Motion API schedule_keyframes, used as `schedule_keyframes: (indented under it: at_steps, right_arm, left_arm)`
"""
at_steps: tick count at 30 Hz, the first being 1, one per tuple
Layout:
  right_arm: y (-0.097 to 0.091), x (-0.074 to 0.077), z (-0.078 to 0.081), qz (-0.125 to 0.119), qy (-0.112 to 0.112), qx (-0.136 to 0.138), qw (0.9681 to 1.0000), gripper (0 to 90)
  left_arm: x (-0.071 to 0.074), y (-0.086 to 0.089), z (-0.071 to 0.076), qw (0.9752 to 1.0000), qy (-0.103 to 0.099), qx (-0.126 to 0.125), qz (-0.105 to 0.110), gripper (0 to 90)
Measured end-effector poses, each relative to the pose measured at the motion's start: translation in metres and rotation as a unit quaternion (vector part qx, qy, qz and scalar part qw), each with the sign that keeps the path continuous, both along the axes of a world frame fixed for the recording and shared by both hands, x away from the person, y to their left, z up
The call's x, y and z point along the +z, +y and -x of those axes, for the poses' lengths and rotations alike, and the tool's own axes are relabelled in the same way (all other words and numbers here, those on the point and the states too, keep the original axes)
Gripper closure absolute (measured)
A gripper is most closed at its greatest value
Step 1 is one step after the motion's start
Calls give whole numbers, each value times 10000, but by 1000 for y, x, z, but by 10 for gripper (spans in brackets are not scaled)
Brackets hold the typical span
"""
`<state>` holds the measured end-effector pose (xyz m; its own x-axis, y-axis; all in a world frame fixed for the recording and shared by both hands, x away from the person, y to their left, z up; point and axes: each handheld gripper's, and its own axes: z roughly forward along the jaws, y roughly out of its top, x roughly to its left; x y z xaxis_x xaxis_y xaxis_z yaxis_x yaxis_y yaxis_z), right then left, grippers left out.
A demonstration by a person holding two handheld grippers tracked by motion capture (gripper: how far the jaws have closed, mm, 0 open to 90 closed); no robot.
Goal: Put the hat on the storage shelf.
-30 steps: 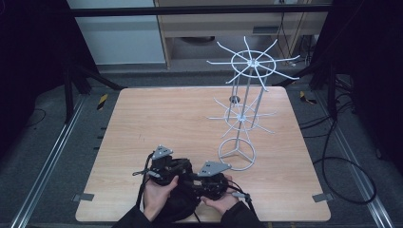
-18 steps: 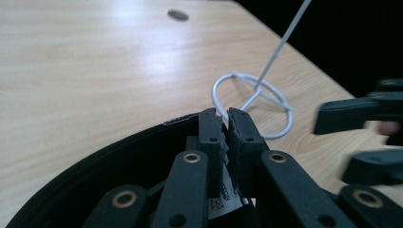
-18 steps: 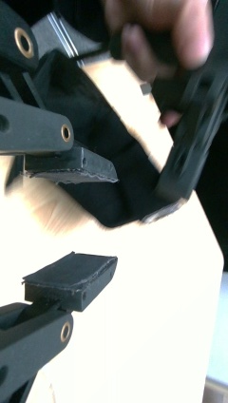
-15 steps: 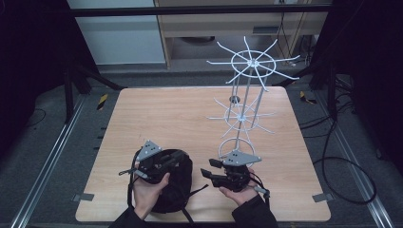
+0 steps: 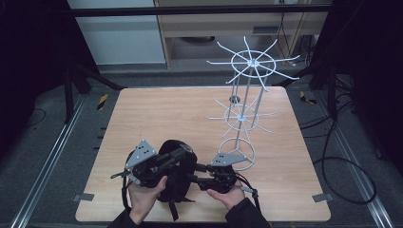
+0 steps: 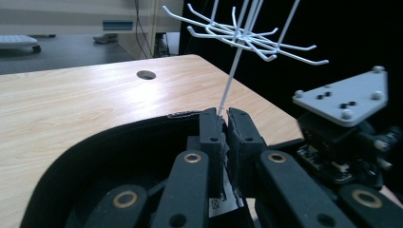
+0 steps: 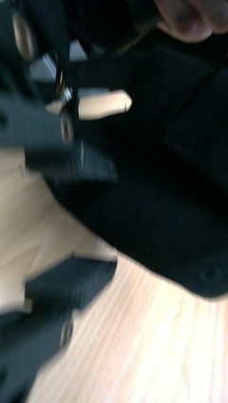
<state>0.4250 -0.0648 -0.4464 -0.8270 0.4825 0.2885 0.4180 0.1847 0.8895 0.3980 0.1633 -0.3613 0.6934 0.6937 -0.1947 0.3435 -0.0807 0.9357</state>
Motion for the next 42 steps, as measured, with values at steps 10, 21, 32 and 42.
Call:
schedule_keyframes:
  at_steps: [10, 21, 32, 42]
  right_arm:
    - [-4, 4, 5, 274, -442, -190, 9985, 896]
    - [2, 8, 9, 490, -666, 64, 9966, 897]
    - [-4, 13, 8, 234, -625, -183, 9976, 690]
    - [0, 14, 16, 238, -668, -41, 9975, 492]
  left_arm:
    - [-2, -4, -4, 9996, 153, 44, -229, 742]
    - [-13, -5, -18, 9971, 657, -225, -304, 750]
    - [-2, 7, -11, 9993, 335, -161, 62, 814]
    - [10, 13, 0, 9996, -241, 93, 104, 814]
